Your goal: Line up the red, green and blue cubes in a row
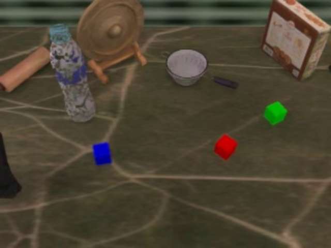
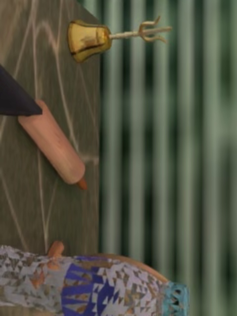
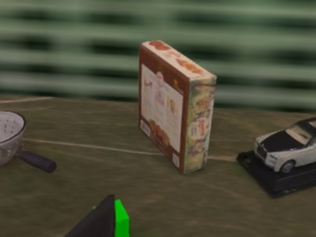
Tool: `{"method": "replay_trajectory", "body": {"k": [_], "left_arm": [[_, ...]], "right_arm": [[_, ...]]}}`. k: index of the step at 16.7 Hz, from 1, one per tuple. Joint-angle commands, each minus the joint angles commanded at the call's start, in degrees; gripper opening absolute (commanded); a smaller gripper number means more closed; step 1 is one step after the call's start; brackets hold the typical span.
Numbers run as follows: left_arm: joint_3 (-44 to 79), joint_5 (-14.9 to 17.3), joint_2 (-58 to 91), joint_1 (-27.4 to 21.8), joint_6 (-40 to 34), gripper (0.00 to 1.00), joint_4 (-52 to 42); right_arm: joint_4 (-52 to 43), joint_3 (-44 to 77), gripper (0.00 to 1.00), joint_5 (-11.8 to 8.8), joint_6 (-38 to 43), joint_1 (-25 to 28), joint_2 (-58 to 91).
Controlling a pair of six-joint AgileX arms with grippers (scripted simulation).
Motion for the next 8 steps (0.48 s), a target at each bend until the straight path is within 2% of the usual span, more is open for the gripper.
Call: {"method": "replay_trajectory", "body": {"k": [3, 8], "left_arm": [[0.00, 0.00, 0.00, 0.00, 0.00, 1.00, 0.00], [0.00, 0.00, 0.00, 0.00, 0.00, 1.00, 0.00]], "right_arm": [[-7.28, 11.77, 1.00, -0.09, -2.04, 3.48, 13.95], [-22.29, 34.99, 1.00, -0.12, -6.19, 10.35, 45.40]]}}
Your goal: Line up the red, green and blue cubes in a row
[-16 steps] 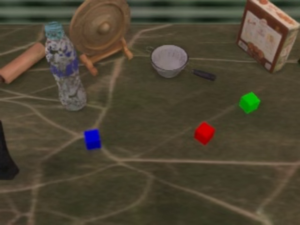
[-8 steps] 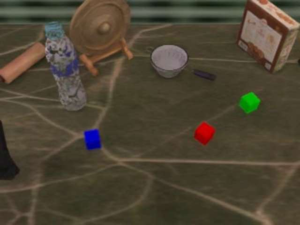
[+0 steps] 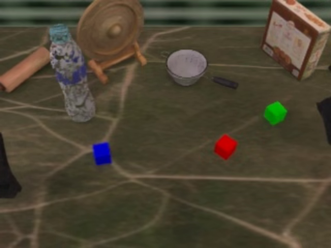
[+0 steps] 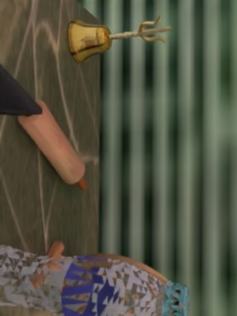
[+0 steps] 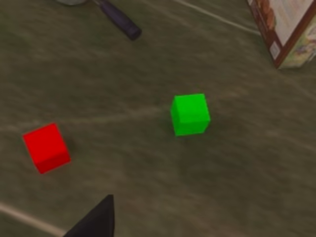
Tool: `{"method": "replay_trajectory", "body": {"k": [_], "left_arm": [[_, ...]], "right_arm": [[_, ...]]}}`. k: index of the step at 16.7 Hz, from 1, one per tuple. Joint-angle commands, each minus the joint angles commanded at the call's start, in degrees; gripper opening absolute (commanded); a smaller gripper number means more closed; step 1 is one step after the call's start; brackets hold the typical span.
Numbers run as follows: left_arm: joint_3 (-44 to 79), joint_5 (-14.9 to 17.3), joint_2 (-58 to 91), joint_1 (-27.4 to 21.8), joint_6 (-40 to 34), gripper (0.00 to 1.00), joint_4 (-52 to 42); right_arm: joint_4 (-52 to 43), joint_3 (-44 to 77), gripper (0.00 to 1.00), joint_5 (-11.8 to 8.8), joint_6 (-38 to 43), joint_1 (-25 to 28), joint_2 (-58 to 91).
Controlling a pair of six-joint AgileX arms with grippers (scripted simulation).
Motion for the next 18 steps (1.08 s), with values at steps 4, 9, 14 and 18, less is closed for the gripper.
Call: {"method": "replay_trajectory", "body": {"k": [4, 9, 14, 18], "left_arm": [[0.00, 0.00, 0.00, 0.00, 0.00, 1.00, 0.00], [0.00, 0.00, 0.00, 0.00, 0.00, 1.00, 0.00], [0.00, 0.00, 0.00, 0.00, 0.00, 1.00, 0.00], [0.00, 0.00, 0.00, 0.00, 0.00, 1.00, 0.00]], "right_arm": [[-12.45, 18.39, 1.00, 0.13, -3.33, 5.45, 25.27], [-25.49, 38.37, 1.00, 0.23, -6.84, 11.26, 50.21], [-33.34, 52.26, 1.00, 0.21, -9.10, 15.07, 66.34], [-35.02, 55.62, 1.00, 0.20, -9.63, 15.95, 69.81]]}}
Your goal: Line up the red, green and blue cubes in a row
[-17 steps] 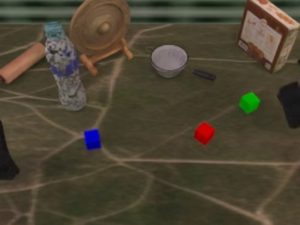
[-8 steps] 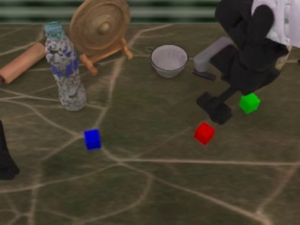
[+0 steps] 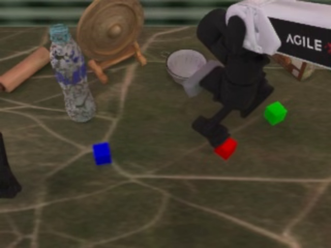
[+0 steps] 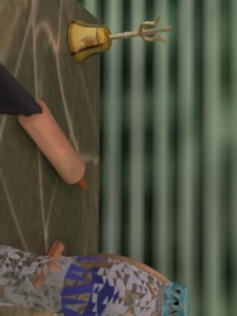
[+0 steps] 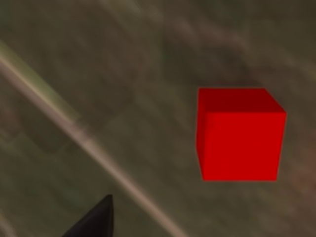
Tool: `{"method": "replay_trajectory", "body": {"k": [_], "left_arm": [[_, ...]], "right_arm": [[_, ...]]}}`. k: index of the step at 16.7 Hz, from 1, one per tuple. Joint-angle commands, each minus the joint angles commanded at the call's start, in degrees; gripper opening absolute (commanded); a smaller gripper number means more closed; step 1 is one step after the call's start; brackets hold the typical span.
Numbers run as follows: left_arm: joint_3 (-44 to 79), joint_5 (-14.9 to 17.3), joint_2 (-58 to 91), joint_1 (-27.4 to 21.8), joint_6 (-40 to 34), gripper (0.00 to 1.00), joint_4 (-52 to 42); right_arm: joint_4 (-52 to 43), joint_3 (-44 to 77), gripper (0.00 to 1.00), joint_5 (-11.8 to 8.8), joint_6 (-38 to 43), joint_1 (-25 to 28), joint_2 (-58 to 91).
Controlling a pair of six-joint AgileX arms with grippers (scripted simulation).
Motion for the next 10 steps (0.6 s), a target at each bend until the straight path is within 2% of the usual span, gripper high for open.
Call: {"method": "replay_trajectory", "body": {"k": [6, 10], "left_arm": [[0.00, 0.00, 0.00, 0.00, 0.00, 1.00, 0.00], [0.00, 0.00, 0.00, 0.00, 0.00, 1.00, 0.00]], "right_arm": [[1.07, -0.87, 1.00, 0.01, -0.04, -0.18, 0.29], [9.53, -5.40, 1.00, 0.04, 0.05, -0.05, 3.75]]}}
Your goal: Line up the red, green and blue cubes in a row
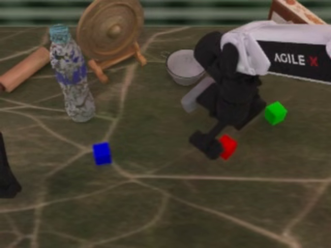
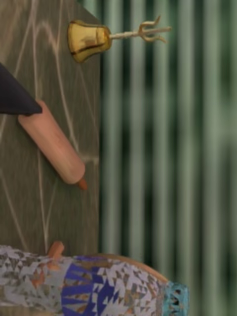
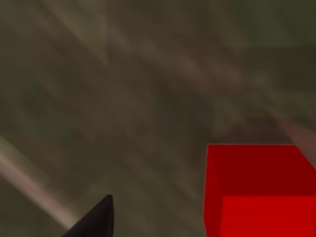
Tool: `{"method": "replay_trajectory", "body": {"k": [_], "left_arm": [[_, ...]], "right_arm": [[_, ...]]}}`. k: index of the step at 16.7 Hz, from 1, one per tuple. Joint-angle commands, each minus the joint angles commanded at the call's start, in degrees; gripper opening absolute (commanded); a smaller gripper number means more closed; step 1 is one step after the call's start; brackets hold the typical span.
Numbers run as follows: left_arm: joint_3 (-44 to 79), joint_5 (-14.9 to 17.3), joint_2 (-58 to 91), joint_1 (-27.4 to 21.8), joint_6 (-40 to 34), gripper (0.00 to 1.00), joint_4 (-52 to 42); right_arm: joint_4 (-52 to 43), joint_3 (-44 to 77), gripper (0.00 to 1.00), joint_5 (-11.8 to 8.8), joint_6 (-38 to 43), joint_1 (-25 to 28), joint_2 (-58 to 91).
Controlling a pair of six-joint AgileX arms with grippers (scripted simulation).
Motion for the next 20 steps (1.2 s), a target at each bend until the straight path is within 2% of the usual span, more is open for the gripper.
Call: {"method": "replay_trajectory", "body": {"k": [3, 8, 20], "left_arm": [[0.00, 0.00, 0.00, 0.00, 0.00, 1.00, 0.00], [0.00, 0.00, 0.00, 0.00, 0.00, 1.00, 0.00], [0.00, 0.00, 0.00, 0.00, 0.00, 1.00, 0.00]], "right_arm": [[5.98, -3.38, 1.00, 0.03, 0.09, 0.08, 2.70], [7.00, -4.04, 1.00, 0.03, 0.11, 0.12, 3.34], [7.00, -4.04, 0.10, 0.03, 0.11, 0.12, 3.34]]}}
